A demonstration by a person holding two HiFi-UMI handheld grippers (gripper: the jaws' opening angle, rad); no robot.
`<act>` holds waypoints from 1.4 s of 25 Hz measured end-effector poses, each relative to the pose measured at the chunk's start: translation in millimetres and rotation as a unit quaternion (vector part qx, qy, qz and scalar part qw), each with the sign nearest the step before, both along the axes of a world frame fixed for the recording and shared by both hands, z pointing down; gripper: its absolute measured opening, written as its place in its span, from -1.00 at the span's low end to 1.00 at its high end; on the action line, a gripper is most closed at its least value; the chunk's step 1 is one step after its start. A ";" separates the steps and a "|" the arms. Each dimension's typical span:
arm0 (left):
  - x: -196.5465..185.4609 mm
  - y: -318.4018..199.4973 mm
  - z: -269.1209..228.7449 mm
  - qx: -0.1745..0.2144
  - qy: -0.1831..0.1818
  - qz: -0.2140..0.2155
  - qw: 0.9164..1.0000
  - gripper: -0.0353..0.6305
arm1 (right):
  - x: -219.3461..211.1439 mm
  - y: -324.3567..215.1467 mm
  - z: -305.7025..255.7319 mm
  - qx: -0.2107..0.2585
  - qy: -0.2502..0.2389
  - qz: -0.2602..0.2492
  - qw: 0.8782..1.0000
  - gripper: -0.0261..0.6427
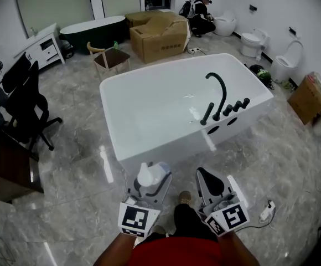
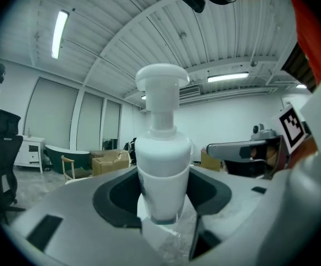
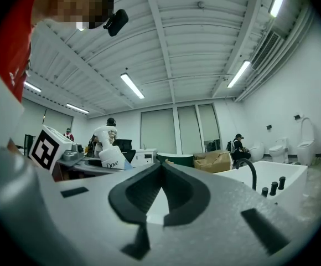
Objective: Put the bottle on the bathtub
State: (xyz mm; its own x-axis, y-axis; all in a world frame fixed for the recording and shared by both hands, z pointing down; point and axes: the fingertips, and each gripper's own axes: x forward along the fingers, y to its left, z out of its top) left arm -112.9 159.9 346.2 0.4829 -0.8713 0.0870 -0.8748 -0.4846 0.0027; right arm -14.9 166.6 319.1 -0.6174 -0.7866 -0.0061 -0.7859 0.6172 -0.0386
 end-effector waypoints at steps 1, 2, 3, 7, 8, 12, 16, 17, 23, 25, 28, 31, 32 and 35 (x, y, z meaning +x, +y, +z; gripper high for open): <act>0.8 -11.3 3.8 -0.003 -0.005 -0.002 1.000 -0.20 | 1.6 -11.8 3.7 -0.002 -0.001 0.000 1.000 -0.91; 2.4 -23.1 7.2 -0.007 -0.010 -0.003 1.000 -0.20 | 3.6 -24.5 7.2 -0.003 -0.002 0.000 1.000 -0.91; 4.8 -35.7 10.4 -0.011 -0.016 -0.003 1.000 -0.20 | 6.0 -38.0 10.1 -0.003 -0.001 -0.001 1.000 -0.91; 19.3 -89.9 26.4 -0.017 -0.031 -0.011 0.999 -0.20 | 20.0 -94.0 17.5 -0.001 0.007 -0.009 1.000 -0.91; 22.2 -103.4 31.3 -0.018 -0.036 -0.015 0.999 -0.20 | 23.1 -107.5 19.6 -0.002 0.008 -0.013 1.000 -0.91; 34.1 -155.2 50.8 -0.021 -0.049 -0.037 0.998 -0.20 | 39.6 -159.8 26.6 -0.010 0.010 -0.029 0.999 -0.91; 48.3 -197.5 68.2 -0.037 -0.061 -0.056 0.996 -0.20 | 60.6 -207.5 31.7 -0.017 0.007 -0.037 0.999 -0.91; 51.1 -206.9 74.5 -0.042 -0.065 -0.061 0.995 -0.20 | 65.3 -217.6 33.4 -0.019 0.007 -0.040 0.999 -0.91; 61.0 -253.1 123.9 -0.088 -0.084 -0.077 0.990 -0.20 | 81.6 -261.2 51.5 -0.038 0.017 -0.047 0.998 -0.91; 61.9 -265.9 141.3 -0.103 -0.092 -0.075 0.988 -0.20 | 82.9 -270.0 57.7 -0.045 0.020 -0.043 0.998 -0.91; 64.6 -284.7 168.5 -0.122 -0.101 -0.069 0.985 -0.20 | 86.5 -283.0 69.0 -0.054 0.029 -0.033 0.998 -0.91; 68.1 -299.1 196.9 -0.137 -0.110 -0.058 0.983 -0.20 | 91.1 -294.3 80.7 -0.062 0.040 -0.018 0.997 -0.91; 68.9 -303.7 205.7 -0.141 -0.113 -0.054 0.982 -0.20 | 92.7 -298.1 84.3 -0.064 0.042 -0.013 0.997 -0.91; 68.8 -317.3 228.6 -0.154 -0.124 -0.046 0.979 -0.20 | 95.1 -308.3 97.3 -0.075 0.047 0.001 0.996 -0.91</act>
State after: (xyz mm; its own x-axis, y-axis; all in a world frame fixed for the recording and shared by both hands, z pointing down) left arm -44.2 -157.5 574.8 0.3340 -0.8241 0.4574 -0.9071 -0.4130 -0.0817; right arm 80.2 -141.6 416.5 -0.6074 -0.7761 0.1693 -0.7922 0.6077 -0.0563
